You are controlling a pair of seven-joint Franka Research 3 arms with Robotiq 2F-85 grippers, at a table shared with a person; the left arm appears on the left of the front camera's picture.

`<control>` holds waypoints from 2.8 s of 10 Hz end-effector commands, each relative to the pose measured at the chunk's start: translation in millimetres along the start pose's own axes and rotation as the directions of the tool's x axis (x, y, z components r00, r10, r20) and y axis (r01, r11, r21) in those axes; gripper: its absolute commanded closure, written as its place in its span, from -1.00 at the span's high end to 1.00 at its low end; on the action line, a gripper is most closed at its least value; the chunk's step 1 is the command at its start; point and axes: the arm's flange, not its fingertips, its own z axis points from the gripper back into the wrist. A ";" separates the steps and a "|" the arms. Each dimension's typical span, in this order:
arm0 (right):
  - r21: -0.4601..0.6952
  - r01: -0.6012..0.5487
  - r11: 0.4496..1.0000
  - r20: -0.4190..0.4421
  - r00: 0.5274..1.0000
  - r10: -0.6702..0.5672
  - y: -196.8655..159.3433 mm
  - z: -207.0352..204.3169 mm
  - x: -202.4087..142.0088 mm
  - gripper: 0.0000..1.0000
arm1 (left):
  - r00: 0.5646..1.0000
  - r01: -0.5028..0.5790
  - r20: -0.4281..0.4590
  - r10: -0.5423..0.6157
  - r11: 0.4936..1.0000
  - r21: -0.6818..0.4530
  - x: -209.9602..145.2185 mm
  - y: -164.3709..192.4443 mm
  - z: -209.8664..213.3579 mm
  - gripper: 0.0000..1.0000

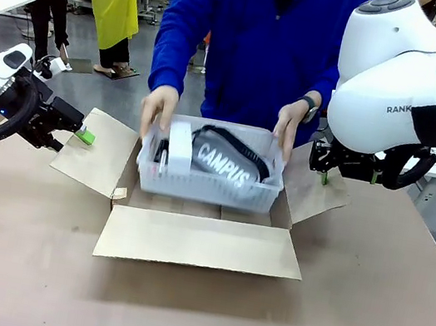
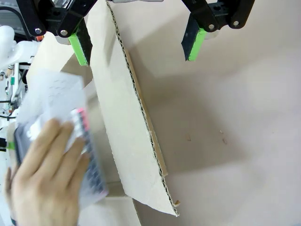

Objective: Pack the gift set into the box.
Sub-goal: Lift both hands away from the flaps of the Package Box, then press and hold the closed box until the human finishes sealing it.

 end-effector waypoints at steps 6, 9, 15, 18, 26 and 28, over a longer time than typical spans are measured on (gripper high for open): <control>-0.013 -0.006 1.000 0.004 1.000 0.006 -2.2 1.3 5.0 1.00 | 1.000 0.000 -0.006 0.000 1.000 0.007 -3.0 -1.5 1.8 1.00; 0.000 0.000 1.000 0.000 1.000 0.000 0.0 0.0 0.0 1.00 | 1.000 0.000 0.000 0.000 1.000 0.000 0.0 0.0 0.0 1.00; 0.859 -0.094 0.503 0.076 0.995 0.057 -197.0 31.5 -53.0 1.00 | 0.973 -0.054 0.144 0.182 0.780 -0.623 -81.0 37.8 183.9 1.00; 0.985 0.051 0.163 -0.005 0.963 -0.268 -263.2 -33.5 -98.1 1.00 | 0.910 -0.158 0.177 0.374 0.709 -0.687 -86.2 101.0 171.7 1.00; 0.984 0.090 0.154 -0.041 0.955 -0.294 -280.4 -31.8 -100.2 1.00 | 0.931 -0.146 0.151 0.333 0.717 -0.682 -114.0 92.7 177.7 1.00; 0.984 0.090 0.154 -0.041 0.955 -0.294 -280.4 -31.8 -100.2 1.00 | 0.931 -0.146 0.151 0.333 0.717 -0.682 -114.0 92.7 177.7 1.00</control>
